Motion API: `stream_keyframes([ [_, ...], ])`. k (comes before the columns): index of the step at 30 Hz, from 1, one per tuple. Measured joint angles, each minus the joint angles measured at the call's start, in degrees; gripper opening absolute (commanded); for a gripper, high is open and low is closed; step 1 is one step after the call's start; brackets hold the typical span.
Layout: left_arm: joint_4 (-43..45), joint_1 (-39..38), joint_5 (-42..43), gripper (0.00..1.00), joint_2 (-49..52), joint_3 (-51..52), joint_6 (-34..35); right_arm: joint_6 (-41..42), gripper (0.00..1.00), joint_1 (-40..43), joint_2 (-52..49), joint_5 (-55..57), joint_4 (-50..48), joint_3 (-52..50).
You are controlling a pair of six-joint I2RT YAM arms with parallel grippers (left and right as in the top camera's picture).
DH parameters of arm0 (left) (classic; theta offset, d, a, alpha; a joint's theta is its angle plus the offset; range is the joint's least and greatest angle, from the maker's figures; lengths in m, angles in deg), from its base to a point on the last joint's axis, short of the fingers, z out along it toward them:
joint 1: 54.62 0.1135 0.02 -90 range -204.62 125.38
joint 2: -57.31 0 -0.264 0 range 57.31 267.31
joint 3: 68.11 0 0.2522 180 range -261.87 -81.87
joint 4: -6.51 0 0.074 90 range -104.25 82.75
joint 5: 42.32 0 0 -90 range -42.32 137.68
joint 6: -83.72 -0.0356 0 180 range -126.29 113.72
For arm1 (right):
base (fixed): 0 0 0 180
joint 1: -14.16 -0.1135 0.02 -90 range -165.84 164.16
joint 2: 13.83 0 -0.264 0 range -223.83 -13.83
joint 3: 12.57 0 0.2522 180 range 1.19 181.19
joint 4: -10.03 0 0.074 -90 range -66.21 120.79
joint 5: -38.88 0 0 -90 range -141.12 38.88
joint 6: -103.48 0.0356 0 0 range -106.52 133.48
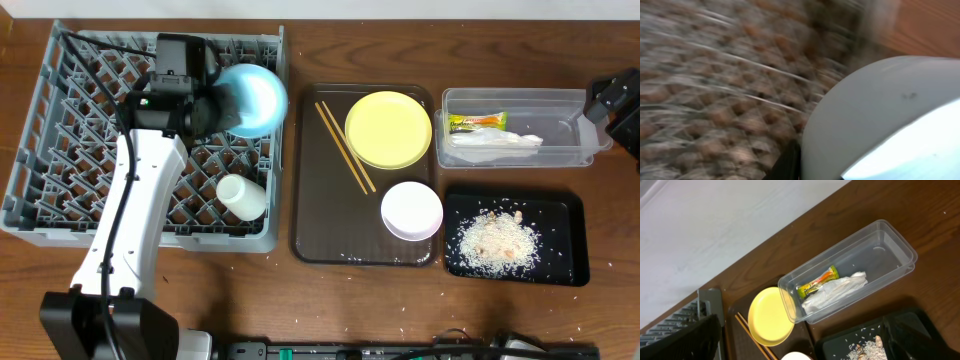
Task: Sort waste into correct bins and load items into the dishwasher
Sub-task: 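Carry blue bowl into the rack and set it down with left gripper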
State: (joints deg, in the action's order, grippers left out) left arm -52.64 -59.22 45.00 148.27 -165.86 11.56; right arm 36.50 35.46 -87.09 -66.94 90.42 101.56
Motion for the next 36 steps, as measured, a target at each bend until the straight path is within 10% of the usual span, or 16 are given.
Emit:
stream_keyframes([
  [16,5.0,-11.4,-63.5,0.07,9.4,0.0,2.1,0.0,0.99,0.0,0.0,0.0,0.0,0.0],
  [36,-2.1,-18.8,-70.6,0.07,22.4,0.0,3.5,0.0,0.99,0.0,0.0,0.0,0.0,0.0],
])
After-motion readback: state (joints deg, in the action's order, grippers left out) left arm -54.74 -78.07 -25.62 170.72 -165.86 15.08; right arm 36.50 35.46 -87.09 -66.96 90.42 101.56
